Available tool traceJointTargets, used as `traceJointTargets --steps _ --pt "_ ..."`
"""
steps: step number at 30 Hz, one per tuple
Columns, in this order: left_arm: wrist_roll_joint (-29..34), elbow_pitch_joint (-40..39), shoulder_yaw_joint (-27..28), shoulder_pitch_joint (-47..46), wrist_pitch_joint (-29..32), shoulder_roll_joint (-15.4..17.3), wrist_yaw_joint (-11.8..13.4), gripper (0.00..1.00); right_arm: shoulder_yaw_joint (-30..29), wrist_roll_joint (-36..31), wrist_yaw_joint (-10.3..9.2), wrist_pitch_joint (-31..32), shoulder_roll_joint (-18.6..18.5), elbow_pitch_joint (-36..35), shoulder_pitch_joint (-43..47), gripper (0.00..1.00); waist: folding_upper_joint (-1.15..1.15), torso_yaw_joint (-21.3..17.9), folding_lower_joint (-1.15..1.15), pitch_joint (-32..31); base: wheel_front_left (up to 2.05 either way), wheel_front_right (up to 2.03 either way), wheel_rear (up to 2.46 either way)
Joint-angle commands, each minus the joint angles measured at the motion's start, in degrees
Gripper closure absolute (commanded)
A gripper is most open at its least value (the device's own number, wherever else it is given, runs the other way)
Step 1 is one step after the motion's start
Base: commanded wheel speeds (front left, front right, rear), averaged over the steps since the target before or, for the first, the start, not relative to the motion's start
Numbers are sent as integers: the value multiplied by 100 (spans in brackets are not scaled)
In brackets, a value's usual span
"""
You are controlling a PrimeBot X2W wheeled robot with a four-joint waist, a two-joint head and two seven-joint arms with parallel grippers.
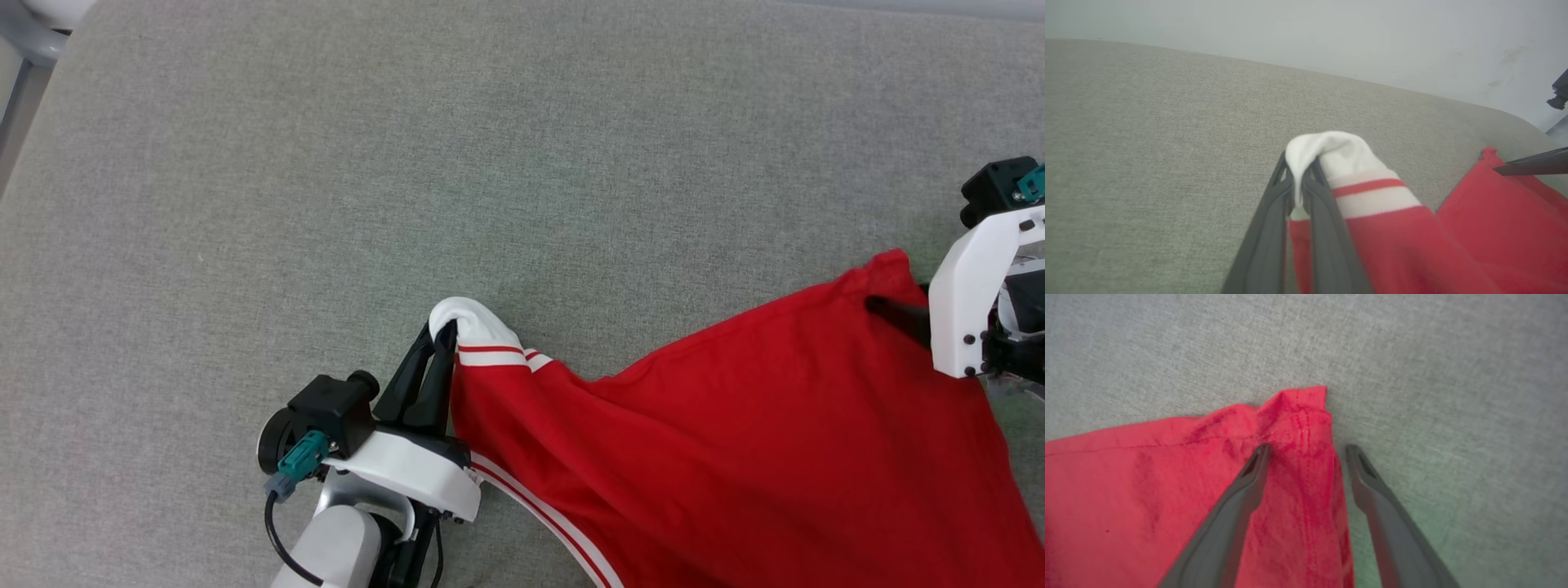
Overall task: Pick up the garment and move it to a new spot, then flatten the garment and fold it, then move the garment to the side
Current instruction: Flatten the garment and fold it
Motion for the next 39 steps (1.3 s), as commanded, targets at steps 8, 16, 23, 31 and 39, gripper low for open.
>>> traceJointTargets --steps 8,16,23,31,39 --pt "-9 278 46 -146 15 213 -45 100 329 304 11 -349 60 260 7 100 0 -141 0 -264 0 0 0" --pt "-249 404 429 -573 260 548 -67 100 241 -32 9 -1415 266 313 -428 100 0 -666 0 -734 0 0 0" --pt "-569 665 770 -1381 689 869 -177 100 149 -405 9 -2049 530 555 -829 100 0 -1127 0 -1020 0 0 0" --pt "-683 1560 916 -2881 870 1063 -279 100 -132 -933 9 -2963 878 1126 -1600 100 0 -1445 0 -1163 0 0 0" --pt "-476 2499 948 -4629 779 1303 -222 100 -321 -1441 8 -3786 982 1551 -2849 100 0 -1555 0 -893 0 0 0"
